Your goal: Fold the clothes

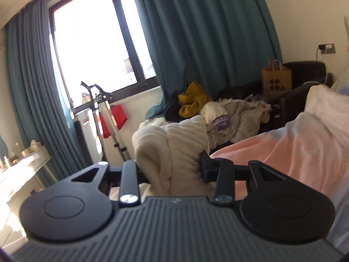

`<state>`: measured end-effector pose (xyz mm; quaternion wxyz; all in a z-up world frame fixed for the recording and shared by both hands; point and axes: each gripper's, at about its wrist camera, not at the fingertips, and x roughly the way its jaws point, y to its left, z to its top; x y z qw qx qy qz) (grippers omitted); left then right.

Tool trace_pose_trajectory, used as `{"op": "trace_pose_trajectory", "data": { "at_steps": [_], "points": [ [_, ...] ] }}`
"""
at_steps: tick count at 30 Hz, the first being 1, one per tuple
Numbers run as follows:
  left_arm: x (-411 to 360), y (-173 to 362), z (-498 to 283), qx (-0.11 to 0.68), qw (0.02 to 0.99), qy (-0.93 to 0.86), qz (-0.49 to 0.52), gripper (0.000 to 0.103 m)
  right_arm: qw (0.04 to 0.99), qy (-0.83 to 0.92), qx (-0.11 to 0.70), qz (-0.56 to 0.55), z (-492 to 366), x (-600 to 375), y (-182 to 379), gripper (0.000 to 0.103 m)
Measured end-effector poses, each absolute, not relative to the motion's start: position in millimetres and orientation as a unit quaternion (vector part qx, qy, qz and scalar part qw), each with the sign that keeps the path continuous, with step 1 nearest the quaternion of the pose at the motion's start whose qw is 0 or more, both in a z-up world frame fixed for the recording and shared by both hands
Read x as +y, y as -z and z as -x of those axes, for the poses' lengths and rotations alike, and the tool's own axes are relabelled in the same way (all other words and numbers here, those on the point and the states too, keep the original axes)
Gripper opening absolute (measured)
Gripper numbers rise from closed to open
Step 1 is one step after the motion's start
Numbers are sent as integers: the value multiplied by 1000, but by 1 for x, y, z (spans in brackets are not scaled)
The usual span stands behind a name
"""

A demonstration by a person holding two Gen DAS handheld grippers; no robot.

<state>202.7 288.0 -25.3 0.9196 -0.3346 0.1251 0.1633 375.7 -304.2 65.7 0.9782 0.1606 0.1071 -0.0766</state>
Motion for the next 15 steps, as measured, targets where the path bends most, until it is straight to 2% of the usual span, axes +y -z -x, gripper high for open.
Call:
{"op": "trace_pose_trajectory", "data": {
  "at_steps": [6, 9, 13, 15],
  "points": [
    [292, 28, -215, 134, 918, -152, 341, 12, 975, 165, 108, -102, -391, -386, -75, 40],
    [292, 30, -220, 135, 918, -152, 342, 12, 967, 197, 144, -75, -414, -417, -39, 41],
    [290, 31, -224, 134, 920, -159, 333, 13, 952, 217, 190, -105, -431, -441, 30, 43],
    [289, 32, -226, 133, 920, -163, 332, 13, 950, 212, 188, -128, -426, -444, 49, 45]
  ]
}}
